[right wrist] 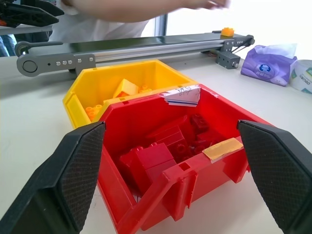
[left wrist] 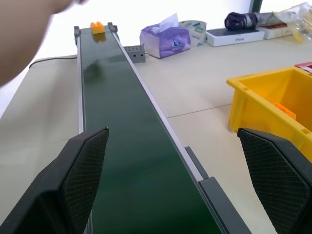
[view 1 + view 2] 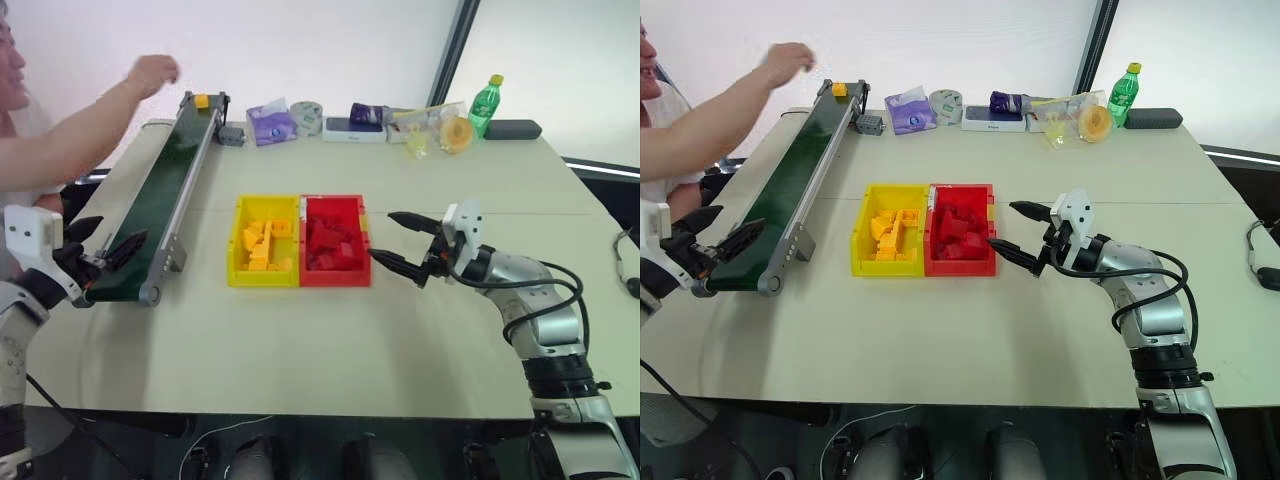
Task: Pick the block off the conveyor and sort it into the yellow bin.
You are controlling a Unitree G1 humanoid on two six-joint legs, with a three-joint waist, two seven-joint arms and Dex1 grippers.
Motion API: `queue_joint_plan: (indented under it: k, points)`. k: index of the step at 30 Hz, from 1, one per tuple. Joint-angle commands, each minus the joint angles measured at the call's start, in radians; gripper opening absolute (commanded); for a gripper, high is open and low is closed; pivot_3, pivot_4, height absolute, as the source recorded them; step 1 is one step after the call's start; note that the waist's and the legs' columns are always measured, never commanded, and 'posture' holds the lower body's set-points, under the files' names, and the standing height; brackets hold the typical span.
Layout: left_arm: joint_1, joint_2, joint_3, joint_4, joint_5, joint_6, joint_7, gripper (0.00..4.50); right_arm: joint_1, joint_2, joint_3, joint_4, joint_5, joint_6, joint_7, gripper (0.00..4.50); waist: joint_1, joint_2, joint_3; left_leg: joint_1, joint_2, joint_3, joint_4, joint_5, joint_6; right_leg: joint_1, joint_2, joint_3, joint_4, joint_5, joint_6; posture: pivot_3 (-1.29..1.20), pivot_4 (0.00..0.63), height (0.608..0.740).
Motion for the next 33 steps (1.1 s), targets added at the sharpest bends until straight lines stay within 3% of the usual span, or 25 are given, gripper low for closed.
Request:
queue_joint_plan:
  k: [1,33]
  points:
    - [-0.011,0.005,0.010,-0.007,0.009,-0.037,-0.003,4.47,-0.016,-0.008,-0.016,-0.030,0.005,-0.004,-0.005,4.50,0.000,0.000,0.000,0.000,0.000,0.000,0.000,0.000,0.000,0.000,0.000,0.000,0.000,0.000,0.000,0.00,0.150,0.740]
    - [0.021,-0.014,0.018,-0.028,0.001,-0.089,-0.044,4.47,-0.017,-0.007,-0.011,-0.026,0.003,-0.007,0.001,4.50,0.000,0.000,0.000,0.000,0.000,0.000,0.000,0.000,0.000,0.000,0.000,0.000,0.000,0.000,0.000,0.00,0.150,0.740]
